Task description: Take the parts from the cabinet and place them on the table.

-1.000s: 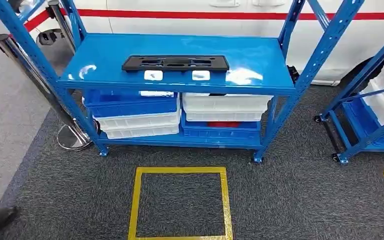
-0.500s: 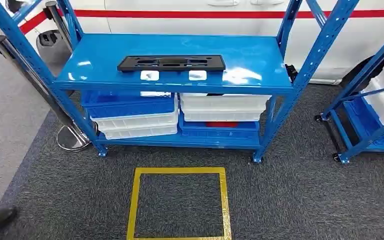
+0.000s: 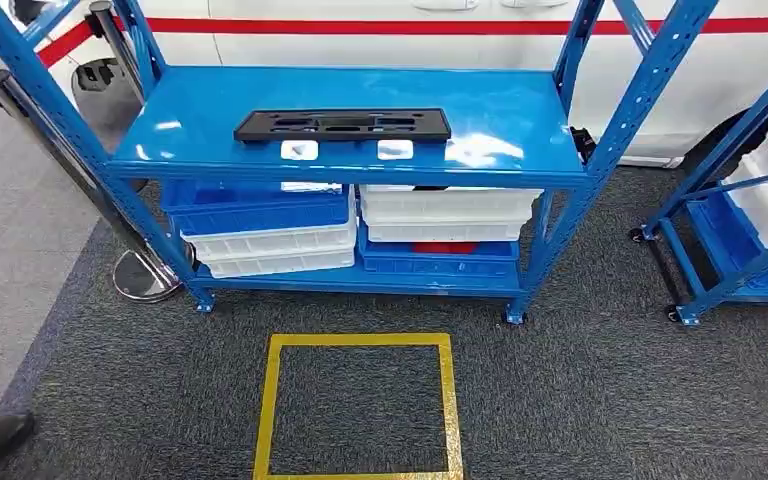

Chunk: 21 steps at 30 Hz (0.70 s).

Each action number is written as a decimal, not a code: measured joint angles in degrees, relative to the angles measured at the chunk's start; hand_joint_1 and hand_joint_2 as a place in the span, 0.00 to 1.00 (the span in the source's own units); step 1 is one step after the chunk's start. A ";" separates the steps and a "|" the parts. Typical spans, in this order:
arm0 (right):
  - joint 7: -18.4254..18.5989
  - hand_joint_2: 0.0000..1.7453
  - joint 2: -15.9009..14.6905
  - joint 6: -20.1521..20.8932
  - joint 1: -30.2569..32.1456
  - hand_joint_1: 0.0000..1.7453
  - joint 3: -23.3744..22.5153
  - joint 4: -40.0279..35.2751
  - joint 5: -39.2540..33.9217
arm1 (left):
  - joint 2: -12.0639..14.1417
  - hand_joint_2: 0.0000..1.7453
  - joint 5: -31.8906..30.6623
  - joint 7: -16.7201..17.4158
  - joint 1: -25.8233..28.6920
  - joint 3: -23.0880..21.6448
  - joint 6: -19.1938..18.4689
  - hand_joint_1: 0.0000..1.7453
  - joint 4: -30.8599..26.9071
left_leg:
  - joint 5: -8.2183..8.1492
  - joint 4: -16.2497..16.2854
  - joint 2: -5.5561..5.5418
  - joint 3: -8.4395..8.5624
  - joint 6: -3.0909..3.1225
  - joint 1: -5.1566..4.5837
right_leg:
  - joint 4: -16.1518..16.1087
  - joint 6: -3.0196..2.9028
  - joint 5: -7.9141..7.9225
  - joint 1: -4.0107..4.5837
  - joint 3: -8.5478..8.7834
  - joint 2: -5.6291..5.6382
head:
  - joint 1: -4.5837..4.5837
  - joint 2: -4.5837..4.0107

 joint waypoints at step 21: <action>0.00 1.00 -0.02 0.00 -0.01 0.00 0.00 -0.09 0.00 | 0.00 1.00 0.00 0.00 0.00 0.00 0.00 0.00 0.26 | -0.01 0.02 0.00 0.00 0.01 0.00 | -0.05 0.02 0.01 0.00 0.02 0.00 | 0.00 0.00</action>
